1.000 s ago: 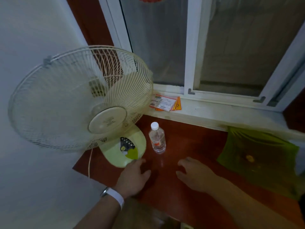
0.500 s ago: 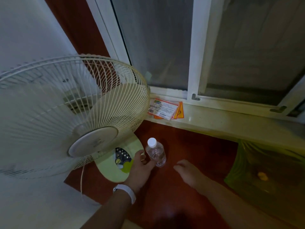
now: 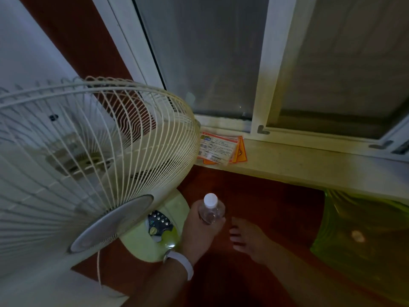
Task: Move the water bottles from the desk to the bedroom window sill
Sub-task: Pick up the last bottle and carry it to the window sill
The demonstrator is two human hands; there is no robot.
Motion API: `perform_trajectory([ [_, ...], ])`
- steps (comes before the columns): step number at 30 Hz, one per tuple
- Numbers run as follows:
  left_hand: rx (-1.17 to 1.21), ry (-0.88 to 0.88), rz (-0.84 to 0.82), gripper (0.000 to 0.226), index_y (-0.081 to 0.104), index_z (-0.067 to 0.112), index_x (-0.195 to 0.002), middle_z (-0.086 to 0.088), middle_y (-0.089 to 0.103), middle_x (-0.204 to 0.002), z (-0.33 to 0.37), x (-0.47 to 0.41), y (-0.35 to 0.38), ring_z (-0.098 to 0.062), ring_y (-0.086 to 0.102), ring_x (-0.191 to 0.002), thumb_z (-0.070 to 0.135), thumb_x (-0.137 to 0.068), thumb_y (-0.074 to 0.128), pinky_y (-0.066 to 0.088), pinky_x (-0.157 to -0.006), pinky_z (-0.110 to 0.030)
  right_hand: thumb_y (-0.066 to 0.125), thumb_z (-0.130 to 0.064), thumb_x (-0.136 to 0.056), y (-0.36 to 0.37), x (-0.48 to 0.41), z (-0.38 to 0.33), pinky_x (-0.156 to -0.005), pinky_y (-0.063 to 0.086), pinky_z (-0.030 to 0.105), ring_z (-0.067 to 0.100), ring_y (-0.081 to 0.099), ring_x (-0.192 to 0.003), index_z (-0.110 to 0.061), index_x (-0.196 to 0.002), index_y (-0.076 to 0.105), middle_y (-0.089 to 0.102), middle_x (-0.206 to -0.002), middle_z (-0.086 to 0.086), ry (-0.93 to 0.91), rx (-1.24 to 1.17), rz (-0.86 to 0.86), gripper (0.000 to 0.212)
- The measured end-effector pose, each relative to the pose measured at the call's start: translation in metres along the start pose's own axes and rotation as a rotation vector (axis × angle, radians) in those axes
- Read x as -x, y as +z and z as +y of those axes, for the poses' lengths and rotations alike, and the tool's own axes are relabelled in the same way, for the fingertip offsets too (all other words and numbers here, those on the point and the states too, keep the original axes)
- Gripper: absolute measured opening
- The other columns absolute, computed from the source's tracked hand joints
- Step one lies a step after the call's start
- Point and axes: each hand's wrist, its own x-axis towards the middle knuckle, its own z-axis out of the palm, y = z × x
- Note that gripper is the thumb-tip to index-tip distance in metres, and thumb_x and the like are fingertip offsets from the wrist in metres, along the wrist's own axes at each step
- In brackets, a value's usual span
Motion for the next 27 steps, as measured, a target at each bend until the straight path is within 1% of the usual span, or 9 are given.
perform_trajectory([
  [3,-0.021,0.028,-0.033,0.042,0.057,0.037,-0.1,0.01,0.069,-0.094,0.002,-0.004,0.0,0.006,0.064,-0.082,0.022,-0.071,0.083,0.048,-0.07,-0.011,0.057,-0.046,-0.094,0.003,-0.007,0.0,-0.074,0.051,0.036,0.023,0.061,-0.105,-0.017,-0.129,0.056,0.062,-0.118,0.008,0.022,-0.068,-0.02,0.045],
  [5,-0.021,0.039,-0.05,0.044,0.058,0.039,-0.101,0.014,0.069,-0.094,0.004,-0.007,-0.001,0.011,0.063,-0.084,0.019,-0.072,0.084,0.046,-0.068,-0.005,0.056,-0.046,-0.094,0.005,-0.009,-0.002,-0.077,0.051,0.037,0.023,0.061,-0.107,-0.016,-0.127,0.058,0.063,-0.119,0.009,0.029,-0.102,-0.029,0.044],
  [11,-0.033,0.075,-0.09,0.049,0.058,0.041,-0.102,0.016,0.07,-0.096,0.006,0.0,-0.002,0.011,0.064,-0.087,0.015,-0.069,0.085,0.046,-0.069,-0.005,0.057,-0.047,-0.094,0.001,-0.006,-0.002,-0.086,0.05,0.04,0.023,0.061,-0.107,-0.019,-0.125,0.06,0.065,-0.116,0.006,0.018,-0.128,-0.052,0.042],
  [13,-0.021,0.09,-0.093,0.05,0.058,0.041,-0.101,0.021,0.071,-0.092,0.011,0.004,-0.003,0.013,0.063,-0.086,0.014,-0.07,0.086,0.046,-0.068,-0.004,0.057,-0.048,-0.093,-0.002,-0.003,0.0,-0.093,0.05,0.044,0.024,0.061,-0.108,-0.019,-0.124,0.061,0.065,-0.117,0.006,0.019,-0.124,-0.063,0.043],
  [16,-0.017,0.133,-0.104,0.046,0.059,0.04,-0.1,0.027,0.07,-0.089,0.02,0.013,-0.005,0.014,0.063,-0.085,0.016,-0.071,0.086,0.045,-0.067,-0.004,0.055,-0.046,-0.094,-0.005,0.01,0.002,-0.104,0.043,0.048,0.024,0.061,-0.106,-0.019,-0.115,0.065,0.066,-0.114,0.007,0.006,-0.147,-0.108,0.036],
  [18,-0.004,0.156,-0.109,0.045,0.061,0.036,-0.103,0.025,0.071,-0.088,0.026,0.02,-0.005,0.012,0.064,-0.084,0.018,-0.071,0.087,0.046,-0.067,-0.005,0.053,-0.046,-0.094,-0.009,0.019,0.006,-0.103,0.042,0.046,0.025,0.062,-0.109,-0.02,-0.115,0.066,0.068,-0.117,0.008,-0.012,-0.161,-0.142,0.036],
  [21,0.009,0.191,-0.122,0.047,0.062,0.032,-0.109,0.02,0.072,-0.093,0.034,0.033,-0.005,0.008,0.067,-0.086,0.021,-0.07,0.087,0.048,-0.069,-0.009,0.054,-0.047,-0.092,-0.015,0.031,0.01,-0.095,0.046,0.043,0.028,0.065,-0.113,-0.023,-0.119,0.066,0.071,-0.12,0.009,-0.045,-0.166,-0.157,0.038],
  [25,0.037,0.221,-0.116,0.054,0.06,0.027,-0.117,0.008,0.074,-0.103,0.04,0.051,0.0,-0.002,0.07,-0.093,0.022,-0.07,0.088,0.056,-0.08,-0.024,0.053,-0.044,-0.091,-0.023,0.05,0.013,-0.086,0.047,0.038,0.029,0.067,-0.11,-0.022,-0.118,0.067,0.072,-0.118,0.01,-0.105,-0.184,-0.16,0.038],
  [27,0.048,0.243,-0.106,0.055,0.059,0.025,-0.118,0.009,0.073,-0.101,0.046,0.061,0.003,0.003,0.069,-0.092,0.02,-0.071,0.088,0.053,-0.077,-0.017,0.052,-0.043,-0.091,-0.027,0.061,0.015,-0.081,0.047,0.036,0.027,0.069,-0.098,-0.019,-0.114,0.068,0.074,-0.109,0.01,-0.133,-0.205,-0.164,0.037],
])
